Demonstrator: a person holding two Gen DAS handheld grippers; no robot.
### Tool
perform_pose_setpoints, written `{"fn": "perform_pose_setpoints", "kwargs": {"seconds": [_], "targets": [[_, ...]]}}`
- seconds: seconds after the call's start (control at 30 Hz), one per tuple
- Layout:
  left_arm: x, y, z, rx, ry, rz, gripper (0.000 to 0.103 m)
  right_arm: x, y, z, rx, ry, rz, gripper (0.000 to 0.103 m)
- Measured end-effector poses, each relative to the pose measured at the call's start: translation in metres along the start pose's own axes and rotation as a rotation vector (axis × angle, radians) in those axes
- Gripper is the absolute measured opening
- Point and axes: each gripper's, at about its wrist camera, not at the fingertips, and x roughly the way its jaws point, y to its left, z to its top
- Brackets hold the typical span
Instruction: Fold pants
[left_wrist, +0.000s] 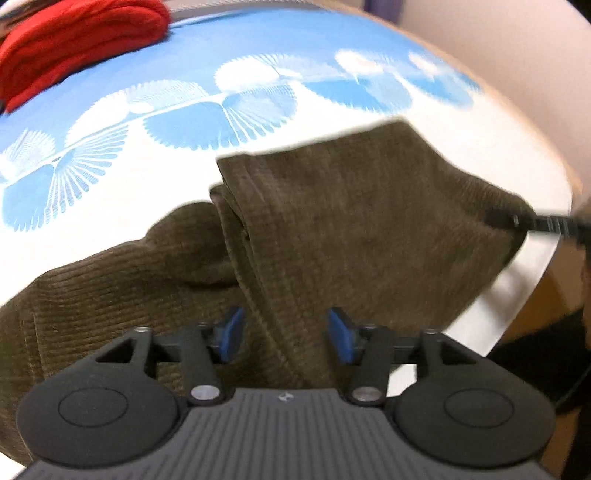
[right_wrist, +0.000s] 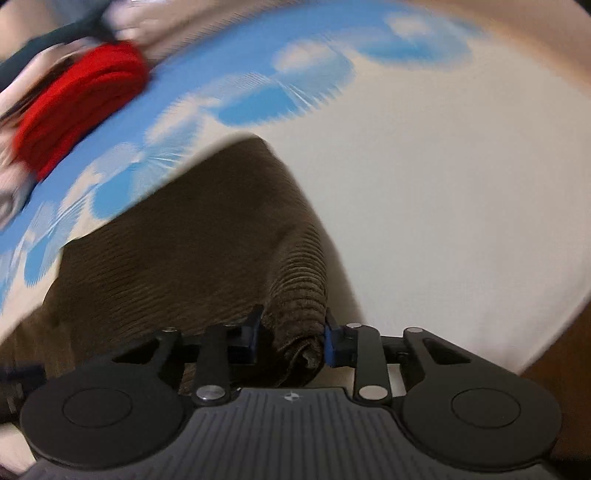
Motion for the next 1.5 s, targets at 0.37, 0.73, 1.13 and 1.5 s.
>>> {"fn": "perform_pose_setpoints", "kwargs": {"seconds": [0.37,0.73,1.13,1.5], "targets": [[-0.035,0.009,0.035,-0.221,-0.148,-0.363,0.085,-0.058,0.113,-0.046,-0.643,-0.338,0.299,0.029],[-0.006,0.004,0.049,-0.207,-0.058,-0.209,0.082,-0.056,0.144,-0.075,-0.912,-0.356,0.387,0.029],[0.007,0.008,0.048,-0.204,-0.021,-0.117,0.03,-0.068,0.142,-0.084,-0.939,-0.353,0.424,0.029],[-0.017,0.021,0.032,-0.127,-0.062,-0.067,0.02,-0.062,0.152,-0.071,-0.865,-0.251,0.528,0.048]]}}
